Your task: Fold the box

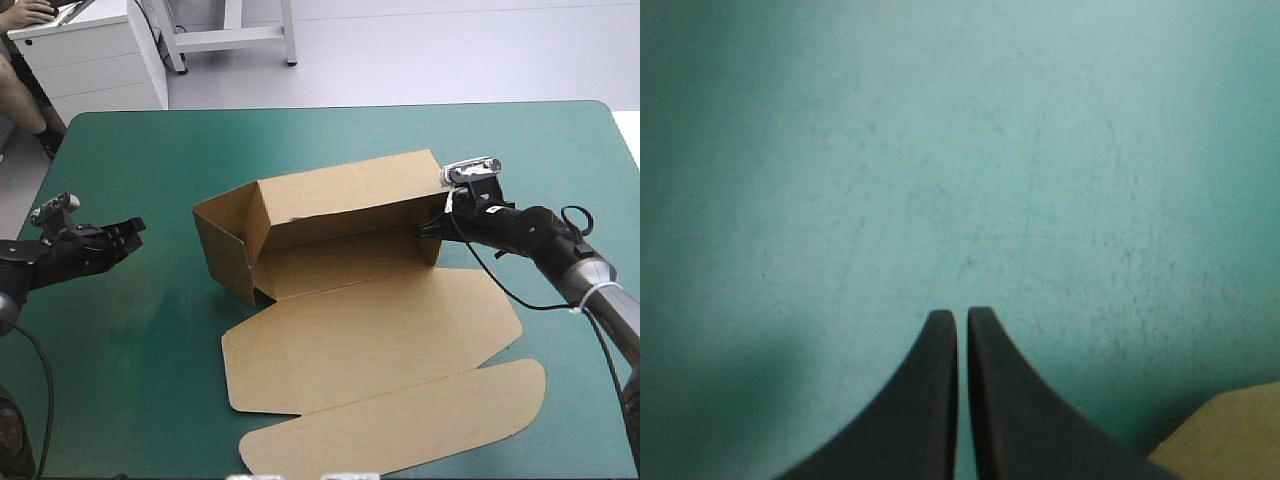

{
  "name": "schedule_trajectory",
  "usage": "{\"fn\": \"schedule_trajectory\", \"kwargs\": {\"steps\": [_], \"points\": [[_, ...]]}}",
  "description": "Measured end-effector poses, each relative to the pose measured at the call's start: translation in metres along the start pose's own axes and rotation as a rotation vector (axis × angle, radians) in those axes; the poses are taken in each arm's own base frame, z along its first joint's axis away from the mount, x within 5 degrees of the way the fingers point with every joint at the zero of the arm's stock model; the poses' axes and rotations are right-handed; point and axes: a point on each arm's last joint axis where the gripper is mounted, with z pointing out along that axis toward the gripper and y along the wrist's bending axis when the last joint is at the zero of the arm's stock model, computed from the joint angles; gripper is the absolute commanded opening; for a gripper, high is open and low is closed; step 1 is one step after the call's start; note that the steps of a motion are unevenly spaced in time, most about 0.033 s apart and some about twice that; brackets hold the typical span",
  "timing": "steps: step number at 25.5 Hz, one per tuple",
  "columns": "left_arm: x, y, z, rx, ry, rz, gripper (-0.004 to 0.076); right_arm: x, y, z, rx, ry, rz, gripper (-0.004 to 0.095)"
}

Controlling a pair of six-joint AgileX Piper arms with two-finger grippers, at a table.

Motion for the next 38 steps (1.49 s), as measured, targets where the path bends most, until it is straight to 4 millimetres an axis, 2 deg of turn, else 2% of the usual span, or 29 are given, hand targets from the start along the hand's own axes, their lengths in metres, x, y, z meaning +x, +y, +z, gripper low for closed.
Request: {"fn": "schedule_trajectory", "kwargs": {"steps": [6,10,15,22,28,32,38], "points": [[0.003,0.002,0.001,-0.002,0.009,0.03,0.0014,-0.019,-0.002,-0.008,0.034,0.093,0.068,0.0004],[0.003,0.002,0.001,-0.001,0.0,0.025,0.0014,-0.039,-0.005,-0.028,0.12,0.244,0.117,0.0004],[0.003,0.001,0.001,0.004,0.005,0.028,0.0014,-0.064,0.0,-0.053,0.126,0.307,0.185,0.0004],[0.003,0.001,0.001,0.006,0.003,0.028,0.0014,-0.055,0.013,-0.063,0.101,0.492,0.208,0.0004],[0.003,0.001,0.0,0.008,0.007,0.028,0.0013,-0.047,0.028,-0.052,0.11,0.556,0.193,0.0004],[0.004,0.001,0.0,0.015,0.017,0.027,0.0013,-0.041,0.025,-0.033,0.121,0.604,0.196,0.0002],[0.005,0.0,0.0,0.022,0.027,0.027,0.0013,-0.047,0.017,-0.005,0.161,0.578,0.208,0.0002]]}}
